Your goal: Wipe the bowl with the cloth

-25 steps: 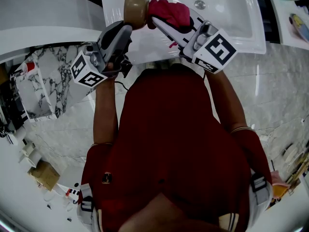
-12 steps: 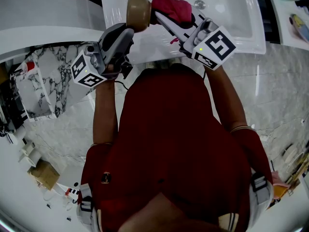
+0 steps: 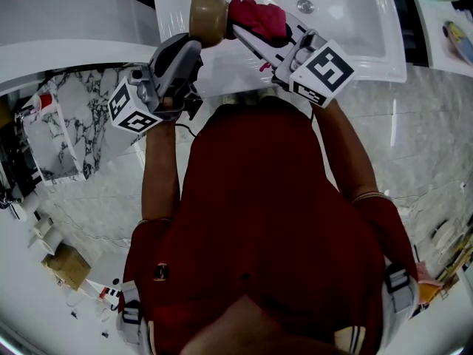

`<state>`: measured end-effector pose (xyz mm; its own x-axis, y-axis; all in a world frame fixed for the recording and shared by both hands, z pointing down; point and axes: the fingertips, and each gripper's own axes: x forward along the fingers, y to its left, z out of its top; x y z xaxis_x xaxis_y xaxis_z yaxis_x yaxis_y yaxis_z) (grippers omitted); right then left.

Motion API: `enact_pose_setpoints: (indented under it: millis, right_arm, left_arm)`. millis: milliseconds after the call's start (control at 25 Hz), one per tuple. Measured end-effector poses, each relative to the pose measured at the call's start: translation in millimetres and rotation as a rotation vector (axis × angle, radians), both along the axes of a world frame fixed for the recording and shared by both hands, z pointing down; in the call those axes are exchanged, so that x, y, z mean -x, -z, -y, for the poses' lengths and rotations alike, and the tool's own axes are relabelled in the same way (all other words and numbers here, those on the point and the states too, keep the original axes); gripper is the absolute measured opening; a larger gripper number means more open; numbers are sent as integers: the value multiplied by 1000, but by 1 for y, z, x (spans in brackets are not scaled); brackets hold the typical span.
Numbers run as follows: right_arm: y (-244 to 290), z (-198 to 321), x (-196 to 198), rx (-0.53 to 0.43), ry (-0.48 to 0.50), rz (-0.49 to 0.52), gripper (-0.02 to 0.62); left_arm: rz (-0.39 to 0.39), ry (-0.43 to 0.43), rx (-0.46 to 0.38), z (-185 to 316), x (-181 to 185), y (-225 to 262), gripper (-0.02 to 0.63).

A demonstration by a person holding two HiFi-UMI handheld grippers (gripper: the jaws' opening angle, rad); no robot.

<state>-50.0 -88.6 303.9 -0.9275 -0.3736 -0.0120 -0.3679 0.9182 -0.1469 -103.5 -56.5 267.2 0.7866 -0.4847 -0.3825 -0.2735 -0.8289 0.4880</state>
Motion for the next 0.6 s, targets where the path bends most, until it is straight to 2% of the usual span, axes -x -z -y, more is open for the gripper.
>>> enact_pose_setpoints:
  millis: [280,600]
  right_arm:
    - [-5,-4,1,10,12,-8,29]
    - [-10,-1,1,18,-8,-16,29]
  left_arm:
    - [48,48,13,7,1,-7,20]
    - [205,86,24,12,-3,-25,20]
